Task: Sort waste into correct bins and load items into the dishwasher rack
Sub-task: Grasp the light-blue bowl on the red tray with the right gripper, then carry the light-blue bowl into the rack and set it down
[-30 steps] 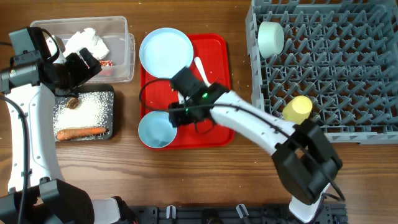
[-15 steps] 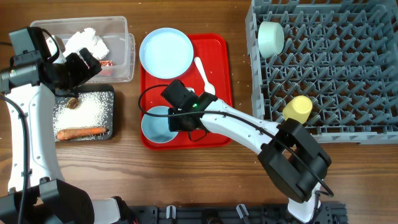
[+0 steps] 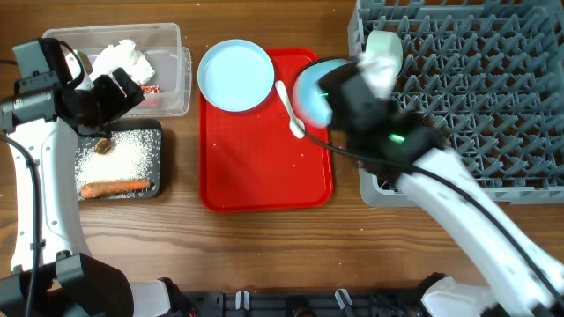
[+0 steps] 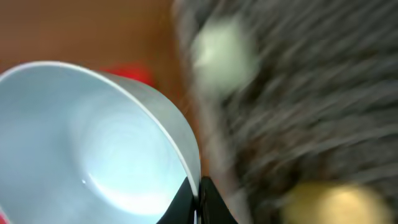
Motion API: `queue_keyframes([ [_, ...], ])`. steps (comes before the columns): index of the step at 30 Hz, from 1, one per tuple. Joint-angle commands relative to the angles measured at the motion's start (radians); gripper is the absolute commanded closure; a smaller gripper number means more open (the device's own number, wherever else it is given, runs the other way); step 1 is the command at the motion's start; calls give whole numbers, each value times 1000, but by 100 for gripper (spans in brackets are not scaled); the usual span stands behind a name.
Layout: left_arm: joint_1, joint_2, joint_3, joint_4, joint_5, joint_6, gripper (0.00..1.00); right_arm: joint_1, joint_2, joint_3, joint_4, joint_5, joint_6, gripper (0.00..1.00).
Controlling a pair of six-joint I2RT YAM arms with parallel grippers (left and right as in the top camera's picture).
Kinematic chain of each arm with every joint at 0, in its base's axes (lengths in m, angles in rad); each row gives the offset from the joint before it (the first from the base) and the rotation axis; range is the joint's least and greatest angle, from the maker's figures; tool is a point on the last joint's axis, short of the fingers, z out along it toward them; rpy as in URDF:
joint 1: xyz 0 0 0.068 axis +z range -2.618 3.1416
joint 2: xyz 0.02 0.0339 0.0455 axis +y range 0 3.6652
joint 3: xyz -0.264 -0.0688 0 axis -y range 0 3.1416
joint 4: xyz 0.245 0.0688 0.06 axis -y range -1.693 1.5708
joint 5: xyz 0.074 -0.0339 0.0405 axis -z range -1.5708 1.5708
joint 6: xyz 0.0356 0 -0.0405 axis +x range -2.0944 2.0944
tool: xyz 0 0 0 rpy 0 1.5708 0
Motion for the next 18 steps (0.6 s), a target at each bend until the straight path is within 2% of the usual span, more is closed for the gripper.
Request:
queue_keyframes([
  [1, 5, -1, 2, 2, -6, -9, 0, -56, 6, 3, 3, 428, -163, 96],
  [8, 5, -1, 2, 3, -6, -9, 0, -254, 204, 3, 79, 576, -450, 95],
  [13, 5, -1, 2, 2, -6, -9, 0, -300, 333, 3, 201, 574, -642, 96],
  [18, 5, -1, 2, 2, -6, -9, 0, -259, 405, 3, 210, 488, -650, 96],
])
